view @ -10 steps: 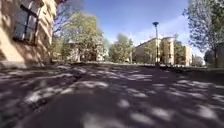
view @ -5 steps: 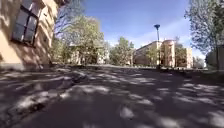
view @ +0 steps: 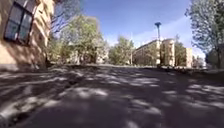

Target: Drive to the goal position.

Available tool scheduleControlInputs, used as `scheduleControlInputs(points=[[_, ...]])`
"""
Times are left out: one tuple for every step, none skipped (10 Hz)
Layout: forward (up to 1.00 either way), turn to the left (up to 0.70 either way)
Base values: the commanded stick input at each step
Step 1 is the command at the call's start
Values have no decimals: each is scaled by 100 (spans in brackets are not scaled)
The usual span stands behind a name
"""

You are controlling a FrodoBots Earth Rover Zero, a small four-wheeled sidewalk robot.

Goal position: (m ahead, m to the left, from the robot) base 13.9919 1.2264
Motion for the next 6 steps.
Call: scheduleControlInputs(points=[[70, 1], [70, 0], [70, 0], [70, 0], [70, 0], [70, 0]])
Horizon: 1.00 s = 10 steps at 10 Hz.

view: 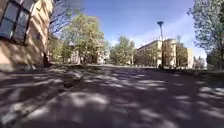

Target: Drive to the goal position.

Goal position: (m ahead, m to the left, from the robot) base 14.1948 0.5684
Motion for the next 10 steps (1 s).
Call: scheduleControlInputs(points=[[70, 0], [70, 0], [70, 0], [70, 0], [70, 0], [70, 0], [70, 0], [70, 0], [70, 0], [70, 0]])
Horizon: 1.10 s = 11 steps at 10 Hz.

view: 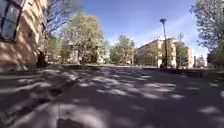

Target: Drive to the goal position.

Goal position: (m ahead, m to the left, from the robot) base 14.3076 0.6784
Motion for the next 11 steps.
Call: scheduleControlInputs(points=[[70, 0], [70, 0], [70, 0], [70, 0], [70, 0], [70, 0], [70, 0], [70, 0], [70, 0], [70, 0], [70, 0]])
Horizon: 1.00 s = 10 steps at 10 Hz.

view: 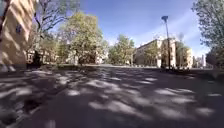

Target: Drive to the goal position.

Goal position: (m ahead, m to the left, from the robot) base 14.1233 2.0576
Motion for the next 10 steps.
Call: scheduleControlInputs(points=[[70, 0], [70, 0], [70, 0], [70, 0], [70, 0], [70, 0], [70, 0], [70, 0], [70, 0], [70, 0]])
